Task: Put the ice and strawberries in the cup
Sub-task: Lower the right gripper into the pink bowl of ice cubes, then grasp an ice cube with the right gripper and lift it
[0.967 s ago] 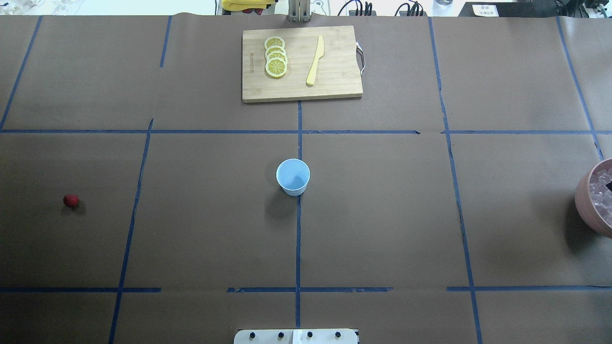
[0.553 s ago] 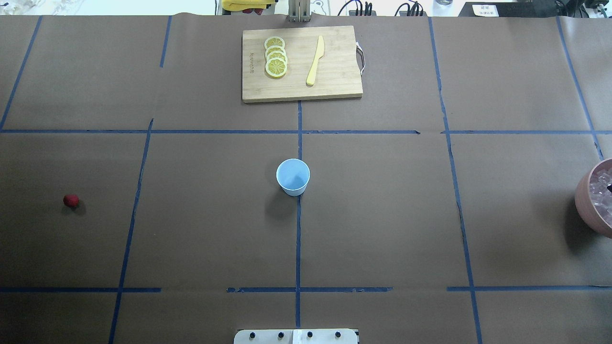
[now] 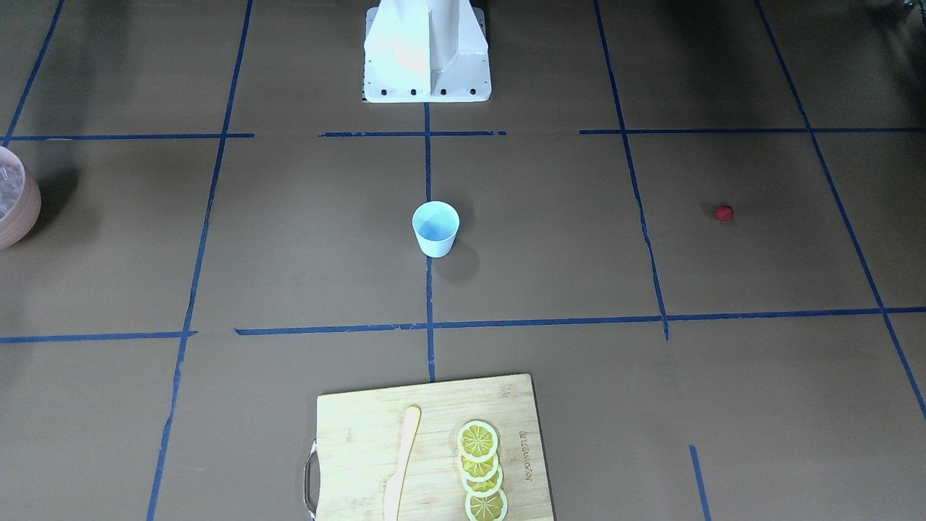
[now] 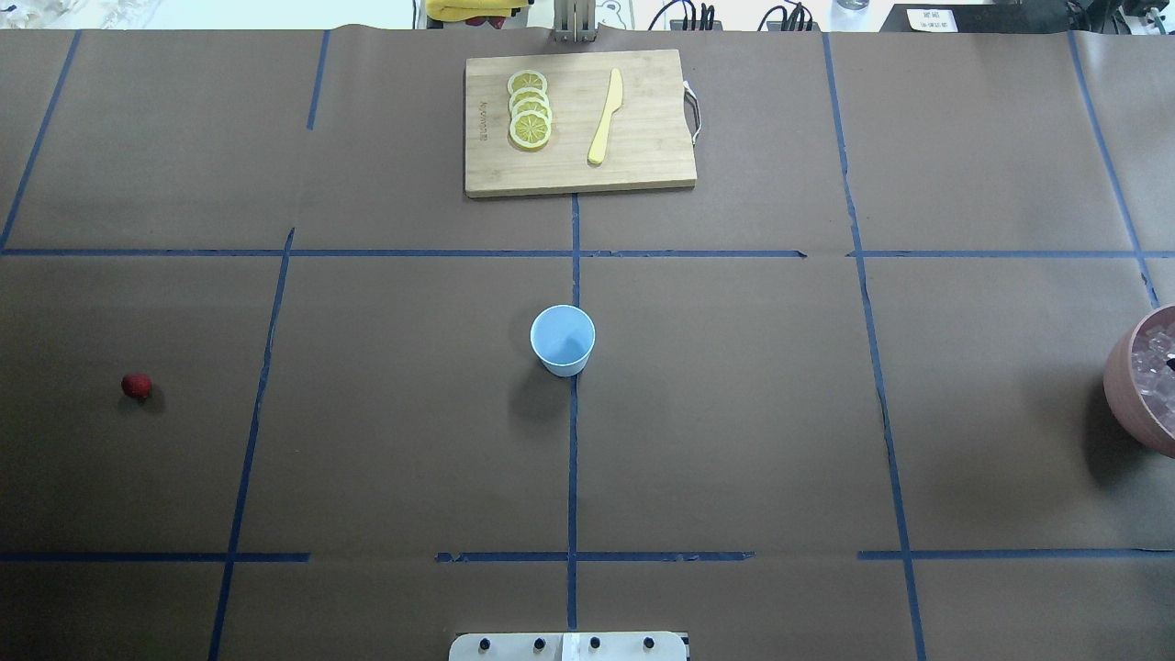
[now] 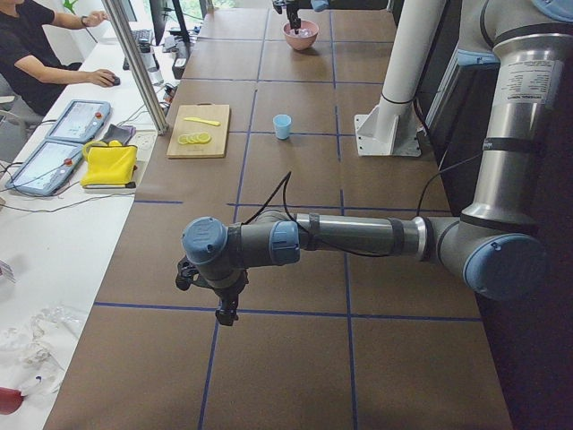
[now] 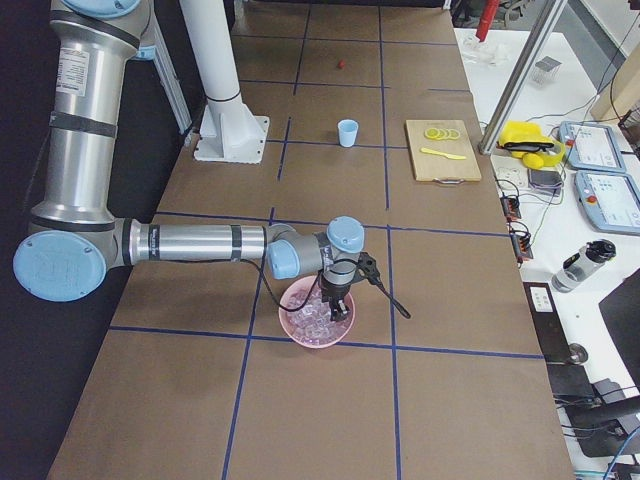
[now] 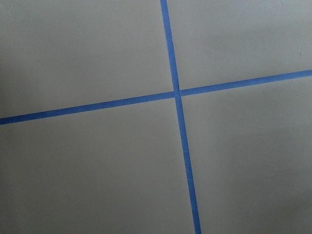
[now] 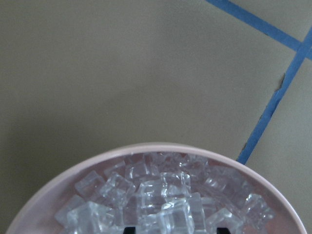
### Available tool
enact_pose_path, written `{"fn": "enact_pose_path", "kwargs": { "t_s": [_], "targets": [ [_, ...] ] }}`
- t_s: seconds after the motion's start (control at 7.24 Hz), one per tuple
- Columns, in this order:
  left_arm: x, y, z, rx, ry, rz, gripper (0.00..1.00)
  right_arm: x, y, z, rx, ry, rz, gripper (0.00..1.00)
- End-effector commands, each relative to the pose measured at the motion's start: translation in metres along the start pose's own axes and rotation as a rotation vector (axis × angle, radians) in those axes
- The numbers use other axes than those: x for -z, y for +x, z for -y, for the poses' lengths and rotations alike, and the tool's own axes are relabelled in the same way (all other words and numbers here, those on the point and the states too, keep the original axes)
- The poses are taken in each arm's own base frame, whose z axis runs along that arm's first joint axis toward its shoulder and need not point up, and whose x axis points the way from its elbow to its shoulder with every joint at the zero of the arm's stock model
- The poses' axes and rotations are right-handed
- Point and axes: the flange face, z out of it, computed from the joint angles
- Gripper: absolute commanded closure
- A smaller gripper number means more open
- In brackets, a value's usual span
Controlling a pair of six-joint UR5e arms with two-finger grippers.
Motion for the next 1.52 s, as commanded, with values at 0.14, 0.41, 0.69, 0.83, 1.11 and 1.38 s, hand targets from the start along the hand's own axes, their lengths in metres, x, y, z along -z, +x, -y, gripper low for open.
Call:
{"fn": "enact_pose_path", "kwargs": {
  "t_s": [0.14, 0.41, 0.69, 0.83, 1.11, 1.38],
  "targets": [
    [0.0000, 0.0000, 0.0000, 0.000, 0.000, 0.000, 0.00, -0.0019, -0.0017, 0.0009, 0.004, -0.004, 0.002, 0.41],
    [0.0005, 0.0005, 0.0002, -0.001, 0.001, 0.000, 0.00, -0.0029, -0.0024, 0.0018, 0.006, -0.006, 0.002, 0.45],
    [0.0005, 0.0005, 0.0002, -0.001, 0.001, 0.000, 0.00, -0.0023, -0.0028, 0.0021, 0.007, -0.004, 0.001, 0.57],
    [0.0005, 0.0005, 0.0002, 0.000, 0.001, 0.000, 0.00, -0.0017, -0.0025, 0.0013, 0.008, -0.003, 0.001, 0.71],
    [0.0005, 0.0007, 0.0002, 0.000, 0.001, -0.001, 0.00, -0.0008, -0.0032, 0.0011, 0.016, -0.001, 0.001, 0.95],
    [0.0016, 0.0027, 0.0016, -0.003, 0.003, 0.000, 0.00, 0.0006, -0.0034, 0.0022, 0.016, 0.002, 0.001, 0.98]
  ]
}}
